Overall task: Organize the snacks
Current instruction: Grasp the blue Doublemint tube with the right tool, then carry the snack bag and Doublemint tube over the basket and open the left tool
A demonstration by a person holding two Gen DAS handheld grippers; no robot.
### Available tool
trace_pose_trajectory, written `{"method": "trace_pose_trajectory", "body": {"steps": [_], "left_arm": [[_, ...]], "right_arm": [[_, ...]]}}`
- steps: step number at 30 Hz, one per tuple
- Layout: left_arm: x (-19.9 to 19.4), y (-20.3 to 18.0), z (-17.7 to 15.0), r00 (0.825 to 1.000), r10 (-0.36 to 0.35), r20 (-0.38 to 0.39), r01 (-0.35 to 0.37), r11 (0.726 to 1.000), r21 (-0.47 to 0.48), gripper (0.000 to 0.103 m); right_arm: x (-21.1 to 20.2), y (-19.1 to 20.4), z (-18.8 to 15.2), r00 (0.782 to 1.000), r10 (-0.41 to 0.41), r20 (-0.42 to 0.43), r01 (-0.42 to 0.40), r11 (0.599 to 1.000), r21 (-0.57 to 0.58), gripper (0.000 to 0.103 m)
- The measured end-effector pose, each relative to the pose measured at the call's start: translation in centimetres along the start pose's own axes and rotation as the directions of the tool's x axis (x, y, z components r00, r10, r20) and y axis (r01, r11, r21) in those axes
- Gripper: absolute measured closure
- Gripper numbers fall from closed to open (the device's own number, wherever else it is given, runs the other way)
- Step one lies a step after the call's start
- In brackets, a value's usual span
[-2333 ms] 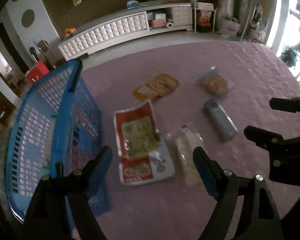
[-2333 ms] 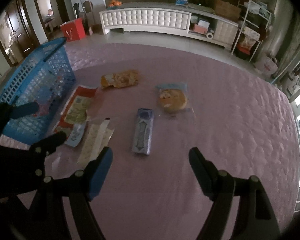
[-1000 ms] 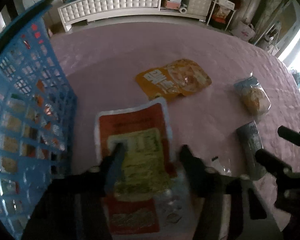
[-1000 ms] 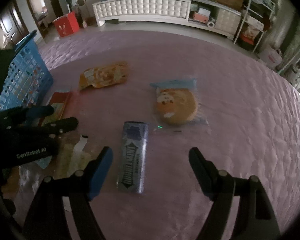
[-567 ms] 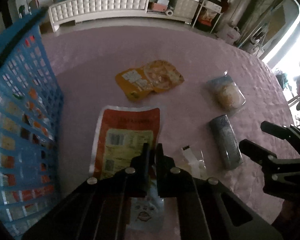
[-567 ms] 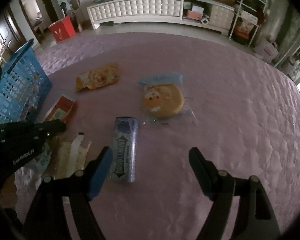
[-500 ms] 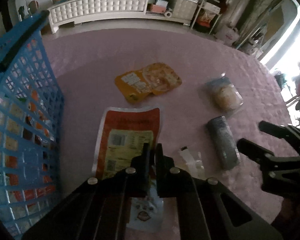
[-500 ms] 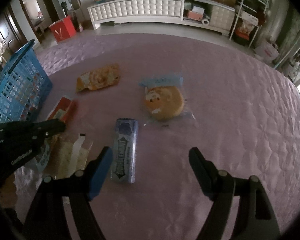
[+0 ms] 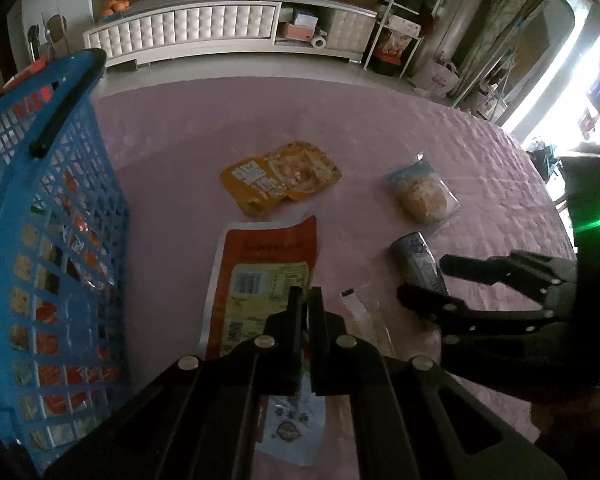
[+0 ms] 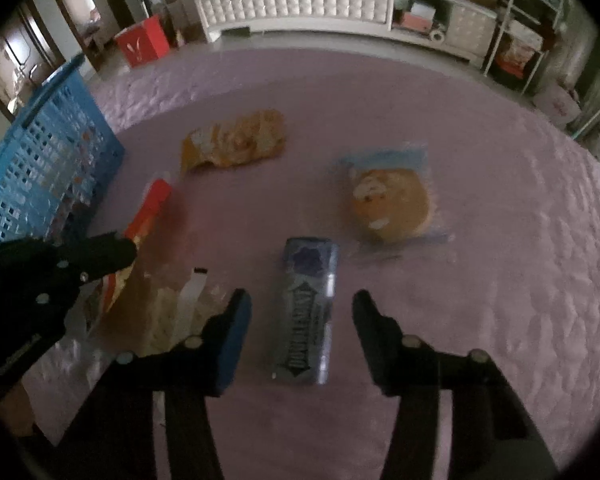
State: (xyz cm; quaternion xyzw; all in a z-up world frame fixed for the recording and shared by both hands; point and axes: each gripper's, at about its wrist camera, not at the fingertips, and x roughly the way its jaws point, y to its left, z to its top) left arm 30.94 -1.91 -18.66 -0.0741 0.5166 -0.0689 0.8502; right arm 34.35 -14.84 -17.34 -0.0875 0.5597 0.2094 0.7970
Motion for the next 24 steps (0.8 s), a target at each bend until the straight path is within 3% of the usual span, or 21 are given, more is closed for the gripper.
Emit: {"method": "trace_pose_trajectory", "body": {"steps": [4,12,24], "left_arm": [[-0.2,0.0,-0.1,1.0,-0.012,0.006,0.012,1.0,0.01,0.102],[-4.0,-0.3,-0.9,0.998,-0.036,0.058,0.035,0.999,0.017,0.102],[-13.1,-1.6,-1.8,0.982,-0.042,0.184,0.034,0.998,0.047,0.103]], "right_arm": [[0.6,0.2,-0.1,0.999,-0.032,-0.009,0.032,0.999,-0.014,0.068],[-1.4,0.6,-0.9,0.999,-0.033,0.036,0.033,0.999,-0.012,0.068],[-10.5,4.0,-1.5,0.981,-0.028,0.19,0.041,0.997,-0.066,0.068]]}}
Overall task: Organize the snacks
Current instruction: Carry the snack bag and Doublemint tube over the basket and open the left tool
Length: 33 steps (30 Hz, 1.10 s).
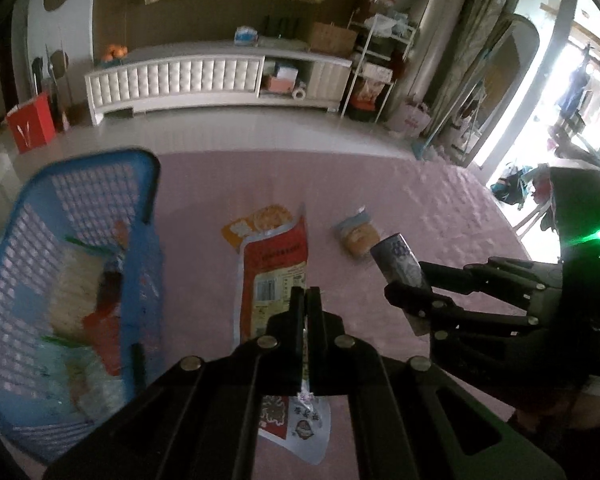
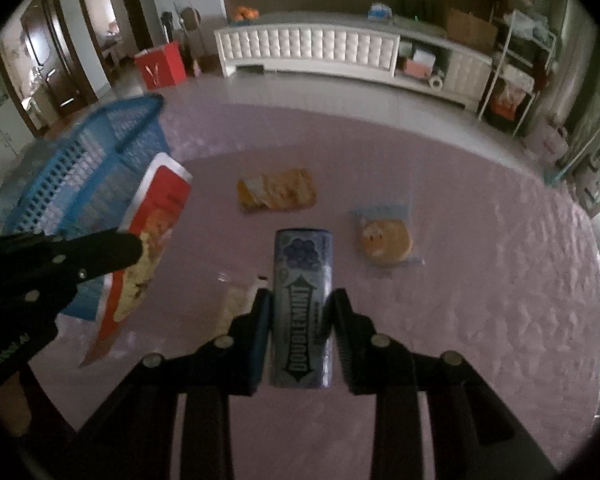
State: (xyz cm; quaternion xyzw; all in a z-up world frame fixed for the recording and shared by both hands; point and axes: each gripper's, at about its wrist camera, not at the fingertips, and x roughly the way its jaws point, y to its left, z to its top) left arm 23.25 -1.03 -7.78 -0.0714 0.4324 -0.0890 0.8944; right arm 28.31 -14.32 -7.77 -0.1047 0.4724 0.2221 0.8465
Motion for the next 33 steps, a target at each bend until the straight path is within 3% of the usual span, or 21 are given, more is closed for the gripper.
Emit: {"method": "trace_pose_trajectory", "body": {"steps": [9,15,23,28,33], "left_arm": [[-7.6,-0.2,0.9,0.993,0.01,0.117,-0.014,0.999,0.034,0.103],[-10.6,0.8,1.6,0.986,0.04,0.164,-0.05,0.997,0.055,0.103],[-14.0,5.3,1.6,0.976,0.098,0.197,-0.105,0.994,0.027,0.103],[-14.6,8.1,1.3,0.973,0.139,0.182,-0.145,0.989,0.019,0.102],[-13.5,11.3,0.7,0.979,0.14,0.146,-0.138,0.99,-0.025,0.102]], "right_arm": [[-6.1,2.8,1.1,0.994,-0.004,0.107,0.009,0.999,-0.045,0.068],[-7.6,5.2,2.3,0.988,0.031,0.153,-0.02,0.997,-0.072,0.068],[-7.6,9.4,4.2,0.98,0.087,0.178,-0.064,0.989,-0.133,0.068],[-6.0,11.9,5.0,0.98,0.119,0.157,-0.093,0.982,-0.167,0.068],[-4.3,14.1,5.4,0.982,0.145,0.12,-0.12,0.975,-0.189,0.068]]}}
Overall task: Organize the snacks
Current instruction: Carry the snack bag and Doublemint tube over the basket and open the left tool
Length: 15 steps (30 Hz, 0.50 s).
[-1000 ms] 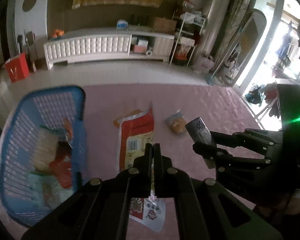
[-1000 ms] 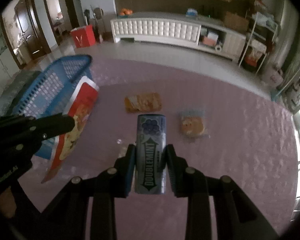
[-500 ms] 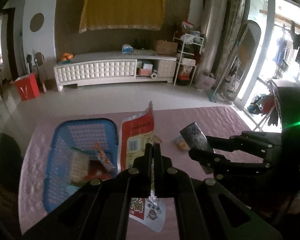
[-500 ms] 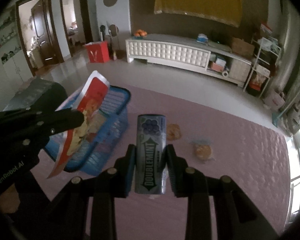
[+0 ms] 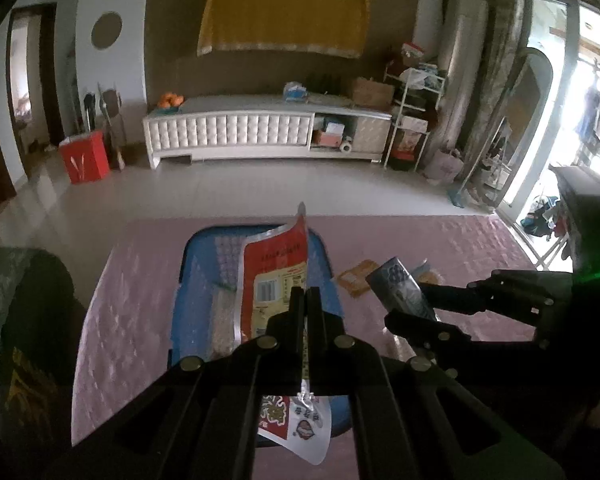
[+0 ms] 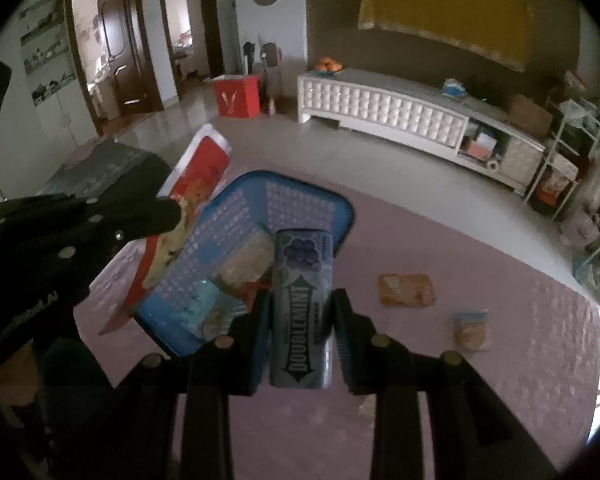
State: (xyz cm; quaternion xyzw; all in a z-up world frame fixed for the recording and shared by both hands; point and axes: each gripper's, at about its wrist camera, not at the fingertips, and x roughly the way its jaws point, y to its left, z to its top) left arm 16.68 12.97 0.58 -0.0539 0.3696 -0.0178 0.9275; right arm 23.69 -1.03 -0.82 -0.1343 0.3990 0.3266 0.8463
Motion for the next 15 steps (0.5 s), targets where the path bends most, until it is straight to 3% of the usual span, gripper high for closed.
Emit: {"method": "trace_pose_trajectory", "body": {"steps": [15], "left_arm": [[6.7,3.7,-1.4,0.995,0.0,-0.097,-0.003,1.0,-0.024,0.102]], "right_arm": [[4.8,1.1,0.3,0.996,0.006,-0.087,-0.007,1.0,-0.006,0.068]]}}
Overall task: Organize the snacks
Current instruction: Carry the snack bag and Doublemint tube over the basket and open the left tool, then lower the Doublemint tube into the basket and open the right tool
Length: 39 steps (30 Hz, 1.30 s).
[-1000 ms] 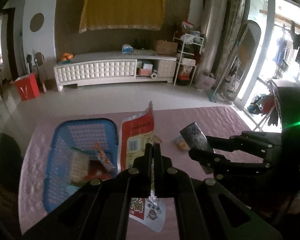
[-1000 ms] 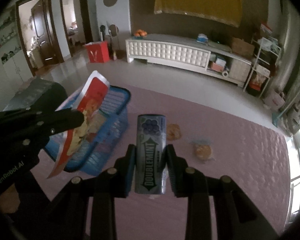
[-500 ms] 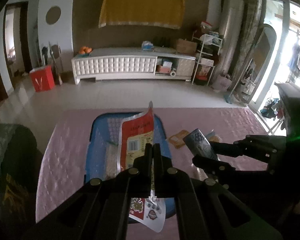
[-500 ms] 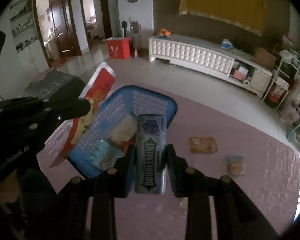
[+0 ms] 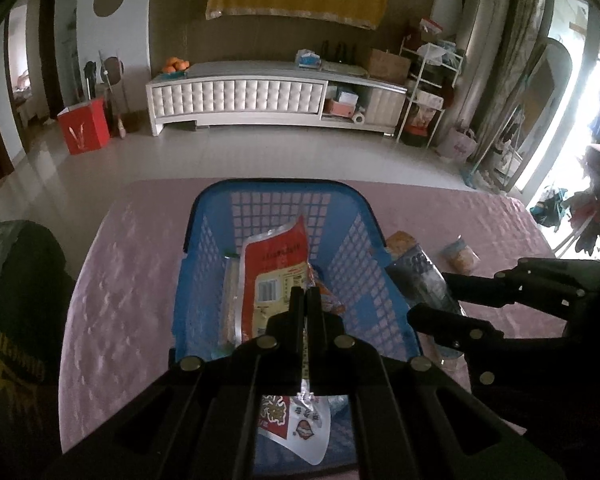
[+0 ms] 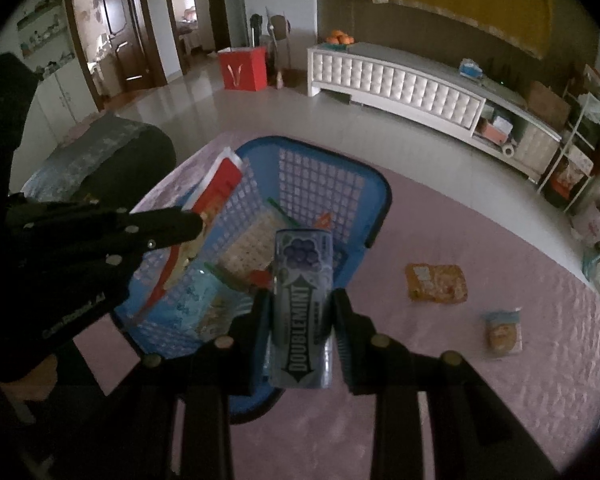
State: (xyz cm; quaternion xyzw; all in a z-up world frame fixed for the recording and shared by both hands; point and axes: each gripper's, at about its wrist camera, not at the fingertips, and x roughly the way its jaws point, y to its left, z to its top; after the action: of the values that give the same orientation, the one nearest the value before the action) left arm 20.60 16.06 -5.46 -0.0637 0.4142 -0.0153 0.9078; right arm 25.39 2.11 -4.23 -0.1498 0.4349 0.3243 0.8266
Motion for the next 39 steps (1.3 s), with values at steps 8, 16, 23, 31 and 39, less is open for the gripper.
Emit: {"method": "trace_pose_trajectory", "body": {"steps": [8,16,23,31,39], "left_arm": [[3.3,-0.4,1.8,0.999,-0.023,-0.033,0.024,1.0,0.013,0.102],[5.6,-0.3,2.7,0.998,-0.009,-0.063,0.011,0.999,0.032,0.046],[2.3,1.7,2.3,1.0,0.01,-0.018,-0.01,1.0,-0.004,0.046],[-1.3,4.8,0.0,0.997,0.08,-0.018,-0.081,0.996,-0.037,0.039],[-2.2,6.9,-3.5,0.991,0.125,-0.05,-0.129,0.99,-0.064,0.037]], "right_arm": [[1.5,-0.8,0.8,1.0,0.001,-0.011,-0.001,1.0,0.022,0.068],[1.9,-1.8,0.8,1.0,-0.008,-0.009,0.008,0.999,0.05,0.068],[0.6,-1.4,1.1,1.0,0.0,0.001,0.0,0.999,0.049,0.068],[0.3,2.0,1.9,0.999,0.035,-0.002,-0.035,0.999,-0.019,0.068],[3.6,5.9,1.3,0.991,0.093,-0.091,-0.098,0.993,-0.059,0.068]]}}
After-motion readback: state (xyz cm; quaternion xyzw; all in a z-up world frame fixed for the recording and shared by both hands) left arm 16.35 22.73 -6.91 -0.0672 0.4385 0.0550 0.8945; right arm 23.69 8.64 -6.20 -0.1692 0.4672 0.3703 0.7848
